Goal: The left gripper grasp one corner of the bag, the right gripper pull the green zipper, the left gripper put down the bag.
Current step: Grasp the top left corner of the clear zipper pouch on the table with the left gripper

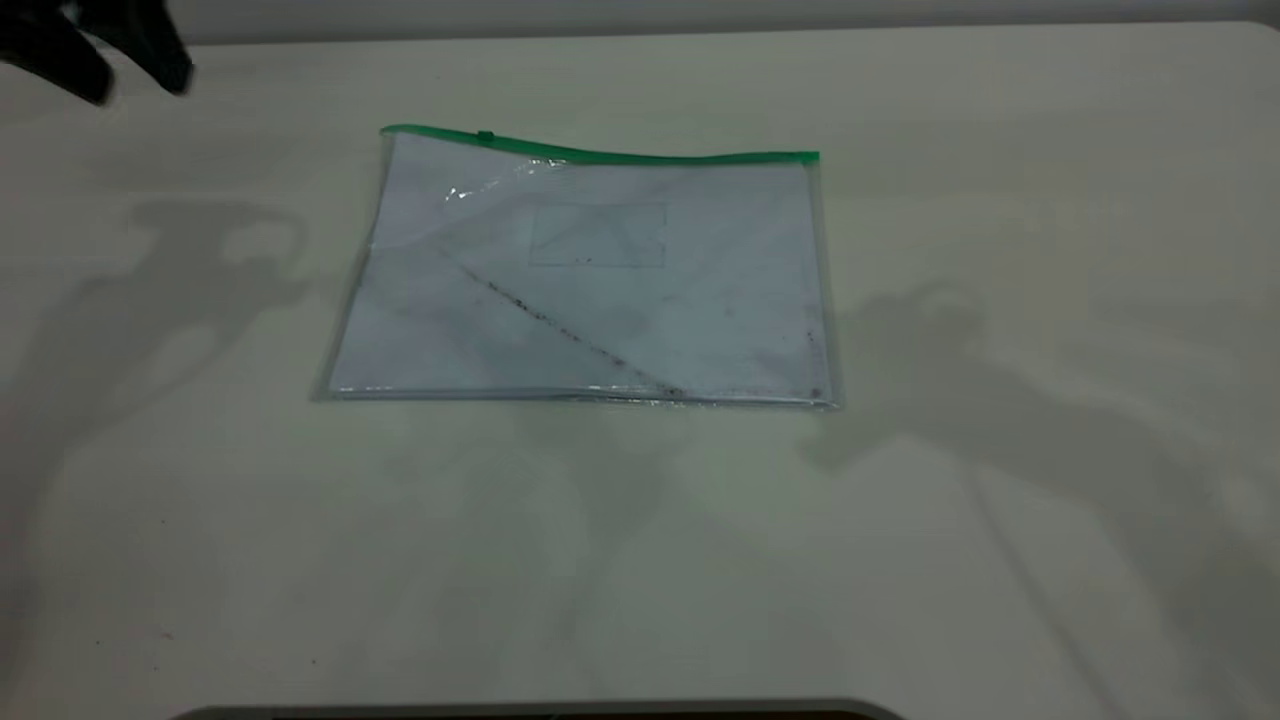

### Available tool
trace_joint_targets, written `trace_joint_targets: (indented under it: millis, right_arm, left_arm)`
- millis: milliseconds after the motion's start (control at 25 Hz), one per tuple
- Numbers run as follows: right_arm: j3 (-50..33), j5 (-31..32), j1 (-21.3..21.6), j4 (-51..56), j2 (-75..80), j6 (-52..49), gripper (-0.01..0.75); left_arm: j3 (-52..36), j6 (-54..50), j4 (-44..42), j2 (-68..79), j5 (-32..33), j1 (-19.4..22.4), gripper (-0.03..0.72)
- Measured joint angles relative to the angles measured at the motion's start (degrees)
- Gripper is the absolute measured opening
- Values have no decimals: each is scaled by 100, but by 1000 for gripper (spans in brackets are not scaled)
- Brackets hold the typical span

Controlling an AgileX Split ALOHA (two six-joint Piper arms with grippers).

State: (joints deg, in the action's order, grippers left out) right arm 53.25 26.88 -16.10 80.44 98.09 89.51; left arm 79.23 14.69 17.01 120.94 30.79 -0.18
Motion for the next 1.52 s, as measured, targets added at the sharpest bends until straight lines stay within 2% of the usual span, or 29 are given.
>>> trace_joint_targets:
  millis: [160, 360, 640, 1000, 1120, 1320, 1520]
  right_arm:
    - [14, -72, 0, 18, 34, -5, 553]
    - [14, -112, 0, 66, 44, -10, 553]
    - [14, -134, 0, 146, 44, -11, 553]
    - [14, -141, 0, 148, 44, -142, 553]
    - [14, -141, 0, 148, 44, -142, 553]
    - [14, -135, 0, 152, 44, -148, 544]
    - [14, -131, 0, 152, 44, -292, 523]
  left_arm:
    - [998, 301, 383, 880, 321, 0, 538]
    - [2006, 1061, 1274, 1797, 557, 0, 538]
    - [2911, 2168, 2254, 2813, 641, 0, 538]
    - [3025, 3458, 3778, 3314, 1056, 6, 538]
    - [3025, 3594, 3943, 3352, 1045, 6, 523]
    - [3038, 3715, 3968, 3461, 958, 6, 445]
    - [3056, 4290, 4305, 3583, 987, 14, 424]
